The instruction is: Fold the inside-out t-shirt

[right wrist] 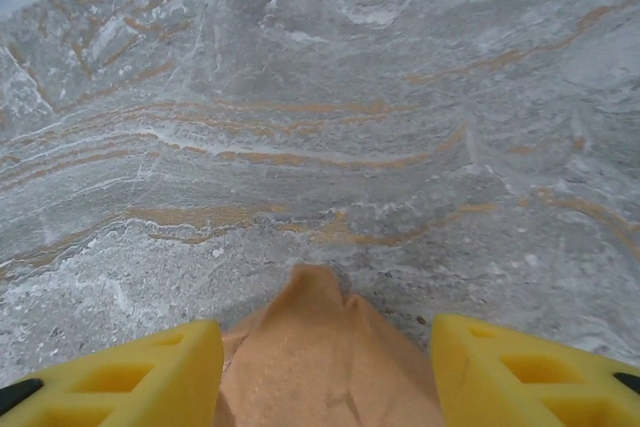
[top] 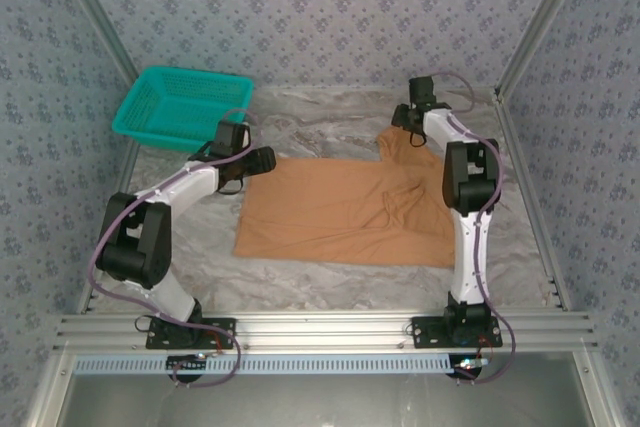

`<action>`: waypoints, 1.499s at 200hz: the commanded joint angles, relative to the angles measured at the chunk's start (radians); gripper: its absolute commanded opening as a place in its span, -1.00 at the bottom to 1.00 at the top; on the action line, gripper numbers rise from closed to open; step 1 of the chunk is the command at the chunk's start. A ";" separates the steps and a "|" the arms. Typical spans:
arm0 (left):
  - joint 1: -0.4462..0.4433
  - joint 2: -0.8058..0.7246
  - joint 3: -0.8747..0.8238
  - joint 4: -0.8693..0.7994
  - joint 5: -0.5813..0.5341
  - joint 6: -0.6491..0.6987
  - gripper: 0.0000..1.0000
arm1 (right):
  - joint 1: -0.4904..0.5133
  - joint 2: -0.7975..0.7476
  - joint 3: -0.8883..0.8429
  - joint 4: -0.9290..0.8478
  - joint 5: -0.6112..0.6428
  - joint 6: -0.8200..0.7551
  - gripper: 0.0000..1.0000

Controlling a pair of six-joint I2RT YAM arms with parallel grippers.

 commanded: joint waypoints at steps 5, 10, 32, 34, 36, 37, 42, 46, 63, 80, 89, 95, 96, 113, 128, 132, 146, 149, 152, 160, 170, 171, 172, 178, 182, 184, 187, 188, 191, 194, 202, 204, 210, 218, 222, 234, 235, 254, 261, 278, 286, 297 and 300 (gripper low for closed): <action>0.005 0.009 0.026 -0.016 0.008 0.024 0.59 | 0.011 0.071 0.092 -0.086 0.044 -0.032 0.14; 0.005 0.009 0.026 -0.017 0.010 0.024 0.59 | 0.011 0.083 0.105 -0.090 0.048 -0.035 0.14; 0.005 0.013 0.022 -0.017 0.012 0.029 0.59 | 0.014 0.148 0.216 -0.170 0.060 -0.036 0.11; 0.005 0.014 0.022 -0.019 0.012 0.030 0.59 | 0.013 0.153 0.227 -0.175 0.060 -0.036 0.11; 0.005 0.014 0.022 -0.019 0.012 0.030 0.59 | 0.014 0.158 0.236 -0.186 0.059 -0.036 0.10; 0.005 0.014 0.021 -0.018 0.012 0.030 0.59 | 0.014 0.161 0.242 -0.190 0.059 -0.036 0.10; 0.006 0.015 0.021 -0.017 0.011 0.030 0.59 | 0.015 0.173 0.264 -0.212 0.059 -0.038 0.09; 0.005 0.017 0.023 -0.017 0.012 0.030 0.59 | 0.016 0.183 0.283 -0.228 0.059 -0.039 0.09; 0.005 0.022 0.022 -0.017 0.018 0.030 0.59 | 0.016 0.228 0.362 -0.315 0.064 -0.035 -0.02; 0.007 0.025 0.019 -0.017 0.021 0.030 0.59 | 0.011 0.248 0.397 -0.353 0.065 -0.024 -0.18; 0.007 0.027 0.021 -0.020 0.020 0.031 0.59 | 0.010 0.248 0.397 -0.354 0.065 -0.022 -0.30; 0.007 0.032 0.023 -0.025 0.019 0.034 0.59 | 0.010 0.249 0.397 -0.355 0.062 -0.021 -0.36; 0.008 0.033 0.023 -0.026 0.019 0.035 0.59 | 0.010 0.249 0.399 -0.355 0.061 -0.021 -0.37; 0.012 0.055 0.044 -0.046 0.013 0.033 0.58 | 0.006 0.252 0.399 -0.360 0.052 -0.013 -0.49; 0.017 0.081 0.072 -0.072 0.013 0.033 0.58 | 0.005 0.252 0.400 -0.364 0.048 -0.013 -0.63; 0.017 0.088 0.081 -0.079 0.012 0.033 0.58 | 0.005 0.251 0.398 -0.364 0.047 -0.013 -0.67; 0.019 0.120 0.114 -0.099 0.012 0.036 0.57 | 0.003 0.245 0.400 -0.367 0.046 -0.017 -0.80; 0.020 0.127 0.121 -0.105 0.011 0.038 0.58 | 0.004 0.243 0.401 -0.367 0.046 -0.018 -0.83; 0.019 0.135 0.132 -0.112 0.009 0.039 0.57 | 0.002 0.240 0.399 -0.365 0.045 -0.019 -0.85; 0.020 0.157 0.157 -0.128 0.003 0.044 0.58 | 0.001 0.232 0.396 -0.362 0.043 -0.019 -0.92; 0.020 0.187 0.190 -0.143 -0.013 0.050 0.58 | 0.001 0.221 0.393 -0.355 0.042 -0.023 -0.96; 0.020 0.190 0.193 -0.146 -0.015 0.051 0.58 | 0.001 0.220 0.392 -0.354 0.042 -0.023 -0.97; 0.020 0.193 0.196 -0.147 -0.015 0.051 0.57 | 0.001 0.219 0.392 -0.353 0.042 -0.024 -0.97; 0.020 0.213 0.218 -0.155 -0.022 0.056 0.58 | 0.000 0.215 0.392 -0.353 0.041 -0.026 -0.97; 0.020 0.225 0.233 -0.162 -0.028 0.060 0.58 | 0.001 0.213 0.393 -0.353 0.040 -0.027 -0.98; 0.020 0.232 0.240 -0.166 -0.029 0.062 0.58 | 0.000 0.211 0.392 -0.353 0.039 -0.028 -0.98; 0.020 0.241 0.251 -0.170 -0.035 0.064 0.57 | 0.000 0.210 0.391 -0.353 0.037 -0.028 -0.98; 0.020 0.244 0.254 -0.172 -0.036 0.065 0.57 | 0.001 0.209 0.391 -0.353 0.038 -0.028 -0.98; 0.020 0.254 0.265 -0.176 -0.042 0.066 0.58 | 0.001 0.208 0.391 -0.354 0.035 -0.028 -0.98; 0.020 0.265 0.275 -0.179 -0.047 0.068 0.57 | 0.001 0.207 0.390 -0.354 0.033 -0.029 -0.98; 0.020 0.292 0.302 -0.190 -0.058 0.073 0.57 | 0.001 0.203 0.387 -0.352 0.028 -0.030 -0.98; 0.020 0.299 0.311 -0.193 -0.059 0.074 0.58 | 0.001 0.203 0.385 -0.352 0.025 -0.030 -0.98; 0.020 0.321 0.331 -0.204 -0.060 0.079 0.57 | 0.001 0.199 0.383 -0.350 0.022 -0.030 -0.99; 0.020 0.347 0.361 -0.221 -0.070 0.085 0.57 | 0.002 0.197 0.376 -0.347 0.018 -0.030 -0.98; 0.021 0.360 0.376 -0.229 -0.077 0.088 0.55 | 0.002 0.194 0.372 -0.346 0.017 -0.030 -0.99; 0.020 0.393 0.417 -0.249 -0.085 0.098 0.50 | 0.002 0.187 0.361 -0.338 0.012 -0.030 -0.98; 0.020 0.395 0.419 -0.251 -0.085 0.097 0.50 | 0.002 0.186 0.361 -0.339 0.013 -0.030 -0.98; 0.020 0.433 0.458 -0.269 -0.082 0.094 0.42 | 0.002 0.176 0.348 -0.333 0.009 -0.029 -0.98; 0.021 0.446 0.468 -0.271 -0.076 0.092 0.38 | 0.002 0.173 0.345 -0.331 0.008 -0.030 -0.98; 0.019 0.478 0.492 -0.283 -0.060 0.089 0.27 | 0.002 0.168 0.342 -0.329 0.003 -0.031 -0.99; 0.018 0.491 0.498 -0.286 -0.059 0.089 0.22 | 0.002 0.166 0.340 -0.330 0.001 -0.031 -0.99; 0.018 0.504 0.501 -0.286 -0.058 0.086 0.11 | 0.002 0.163 0.334 -0.328 -0.001 -0.031 -0.99; 0.018 0.506 0.501 -0.286 -0.055 0.086 0.09 | 0.002 0.161 0.332 -0.325 -0.001 -0.031 -0.99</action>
